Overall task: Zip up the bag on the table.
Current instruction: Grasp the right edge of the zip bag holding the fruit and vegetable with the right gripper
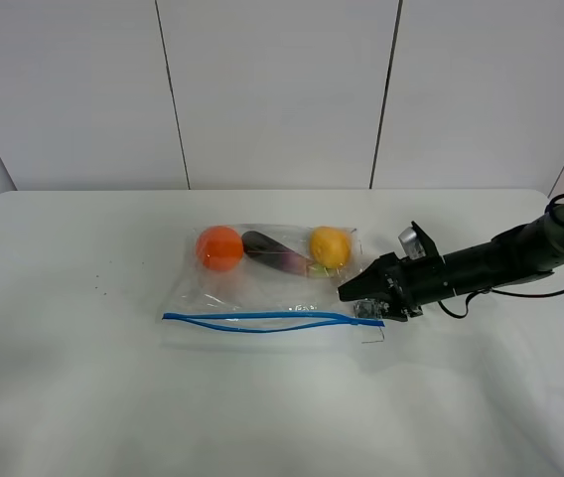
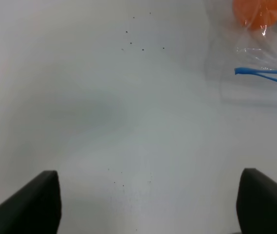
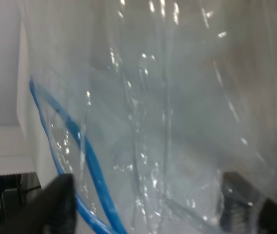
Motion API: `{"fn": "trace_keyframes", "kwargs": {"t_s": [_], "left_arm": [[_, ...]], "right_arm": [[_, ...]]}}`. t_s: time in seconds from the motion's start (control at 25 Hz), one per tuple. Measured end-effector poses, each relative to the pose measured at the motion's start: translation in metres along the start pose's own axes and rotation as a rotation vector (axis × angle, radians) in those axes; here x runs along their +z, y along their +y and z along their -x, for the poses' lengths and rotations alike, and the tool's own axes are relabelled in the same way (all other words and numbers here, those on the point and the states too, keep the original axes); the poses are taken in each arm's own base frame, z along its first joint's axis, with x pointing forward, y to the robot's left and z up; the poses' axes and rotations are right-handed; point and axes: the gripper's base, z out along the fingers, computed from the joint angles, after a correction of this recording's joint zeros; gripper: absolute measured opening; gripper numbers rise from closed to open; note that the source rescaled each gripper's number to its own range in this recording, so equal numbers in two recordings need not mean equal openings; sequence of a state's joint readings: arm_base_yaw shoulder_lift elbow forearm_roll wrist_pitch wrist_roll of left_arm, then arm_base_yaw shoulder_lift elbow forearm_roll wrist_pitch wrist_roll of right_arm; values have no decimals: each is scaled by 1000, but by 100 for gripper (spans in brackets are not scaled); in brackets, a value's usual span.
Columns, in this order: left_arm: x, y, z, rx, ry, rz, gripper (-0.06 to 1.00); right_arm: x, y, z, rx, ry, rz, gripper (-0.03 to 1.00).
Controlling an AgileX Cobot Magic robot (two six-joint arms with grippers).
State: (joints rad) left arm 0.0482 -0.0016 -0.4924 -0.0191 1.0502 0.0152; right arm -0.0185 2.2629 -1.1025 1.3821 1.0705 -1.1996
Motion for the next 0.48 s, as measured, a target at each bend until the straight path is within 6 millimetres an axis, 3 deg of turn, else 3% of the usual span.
{"fn": "trace_keyframes", "kwargs": {"t_s": [0.16, 0.48], "left_arm": [[0, 0, 0, 0, 0, 0, 98], [0, 0, 0, 0, 0, 0, 98]], "right_arm": [[0, -1, -2, 10, 26, -11, 47], [0, -2, -4, 9, 44, -19, 43]]}}
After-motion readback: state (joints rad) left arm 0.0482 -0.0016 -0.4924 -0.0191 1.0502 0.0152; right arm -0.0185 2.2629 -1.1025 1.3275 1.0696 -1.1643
